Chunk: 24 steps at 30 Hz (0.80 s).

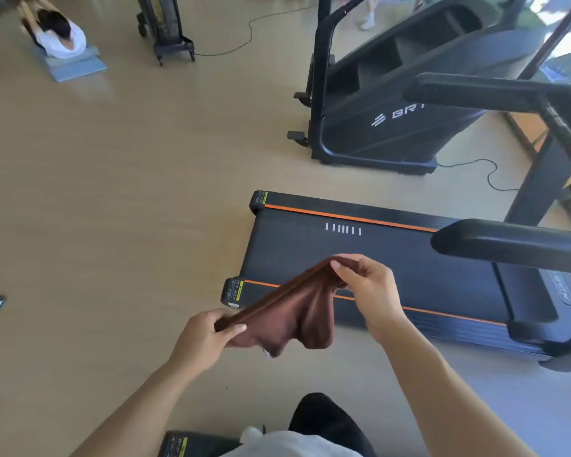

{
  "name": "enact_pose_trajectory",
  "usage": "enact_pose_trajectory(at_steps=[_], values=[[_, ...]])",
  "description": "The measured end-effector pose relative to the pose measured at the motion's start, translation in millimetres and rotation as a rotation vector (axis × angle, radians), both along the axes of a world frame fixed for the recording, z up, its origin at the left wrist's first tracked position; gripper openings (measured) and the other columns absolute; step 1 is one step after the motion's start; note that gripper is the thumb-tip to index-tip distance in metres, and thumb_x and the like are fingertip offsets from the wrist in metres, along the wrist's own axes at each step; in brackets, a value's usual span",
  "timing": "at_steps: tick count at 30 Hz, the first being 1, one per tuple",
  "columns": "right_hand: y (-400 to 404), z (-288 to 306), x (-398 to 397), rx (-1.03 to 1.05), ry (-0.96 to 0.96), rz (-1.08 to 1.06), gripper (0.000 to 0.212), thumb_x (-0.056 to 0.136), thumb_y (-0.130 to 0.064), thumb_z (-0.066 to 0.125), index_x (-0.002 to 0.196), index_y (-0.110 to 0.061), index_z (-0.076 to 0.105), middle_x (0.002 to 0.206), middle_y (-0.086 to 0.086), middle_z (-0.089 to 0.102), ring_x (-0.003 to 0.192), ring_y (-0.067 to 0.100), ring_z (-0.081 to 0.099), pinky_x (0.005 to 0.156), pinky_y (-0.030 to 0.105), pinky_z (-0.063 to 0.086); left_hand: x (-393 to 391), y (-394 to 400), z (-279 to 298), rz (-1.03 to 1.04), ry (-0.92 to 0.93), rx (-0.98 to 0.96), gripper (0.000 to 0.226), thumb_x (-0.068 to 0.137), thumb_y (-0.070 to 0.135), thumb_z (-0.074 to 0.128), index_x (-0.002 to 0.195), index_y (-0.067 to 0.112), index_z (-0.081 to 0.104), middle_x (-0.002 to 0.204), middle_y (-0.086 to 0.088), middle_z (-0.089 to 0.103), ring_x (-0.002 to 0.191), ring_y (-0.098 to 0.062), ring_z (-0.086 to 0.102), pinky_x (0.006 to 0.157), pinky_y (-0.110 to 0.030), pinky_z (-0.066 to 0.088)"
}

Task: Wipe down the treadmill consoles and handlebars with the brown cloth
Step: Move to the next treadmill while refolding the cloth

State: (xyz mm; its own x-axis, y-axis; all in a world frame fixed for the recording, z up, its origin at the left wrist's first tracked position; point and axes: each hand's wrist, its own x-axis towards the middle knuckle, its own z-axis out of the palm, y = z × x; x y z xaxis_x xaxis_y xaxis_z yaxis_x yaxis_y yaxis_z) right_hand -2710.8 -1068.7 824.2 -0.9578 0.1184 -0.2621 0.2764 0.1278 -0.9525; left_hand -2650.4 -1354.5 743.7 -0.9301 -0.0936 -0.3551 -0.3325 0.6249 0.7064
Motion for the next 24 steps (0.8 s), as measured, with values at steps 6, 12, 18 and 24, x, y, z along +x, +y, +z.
enact_pose_trajectory(at_steps=[6,12,18,24], values=[[12,-4,-95,-0.017,0.045,-0.149,0.008,0.094,-0.02,0.073,0.093,-0.02,0.08,0.089,0.006,0.079,0.08,0.019,0.072,0.083,0.034,0.059,-84,15,7,0.078,0.019,0.213,0.049,0.092,0.04,0.072,0.051,0.023,0.05,0.052,0.012,0.036,0.052,-0.01,0.034,0.05,-0.025,0.023],[64,-30,-237,0.0,0.011,-0.261,0.013,0.096,-0.03,0.071,0.093,-0.023,0.081,0.087,-0.003,0.079,0.083,0.012,0.07,0.086,0.034,0.055,-249,64,20,0.279,-0.019,0.484,0.049,0.063,0.062,0.081,0.084,0.018,0.081,0.084,0.002,0.078,0.078,-0.018,0.071,0.075,-0.04,0.055],[136,-47,-385,0.093,-0.144,-0.317,0.021,0.097,-0.04,0.068,0.086,-0.025,0.079,0.082,-0.01,0.078,0.083,0.011,0.07,0.077,0.03,0.053,-420,121,5,0.347,-0.14,0.571,0.02,0.077,0.04,0.086,0.086,0.023,0.081,0.097,-0.005,0.08,0.103,-0.032,0.073,0.1,-0.056,0.054],[186,-40,-458,0.208,-0.243,-0.286,0.041,0.107,-0.039,0.047,0.083,-0.02,0.074,0.065,-0.007,0.073,0.059,0.0,0.063,0.059,0.02,0.043,-538,196,9,0.204,-0.094,0.471,0.012,0.083,0.025,0.083,0.078,0.017,0.077,0.07,-0.001,0.075,0.067,-0.025,0.065,0.065,-0.043,0.056]])
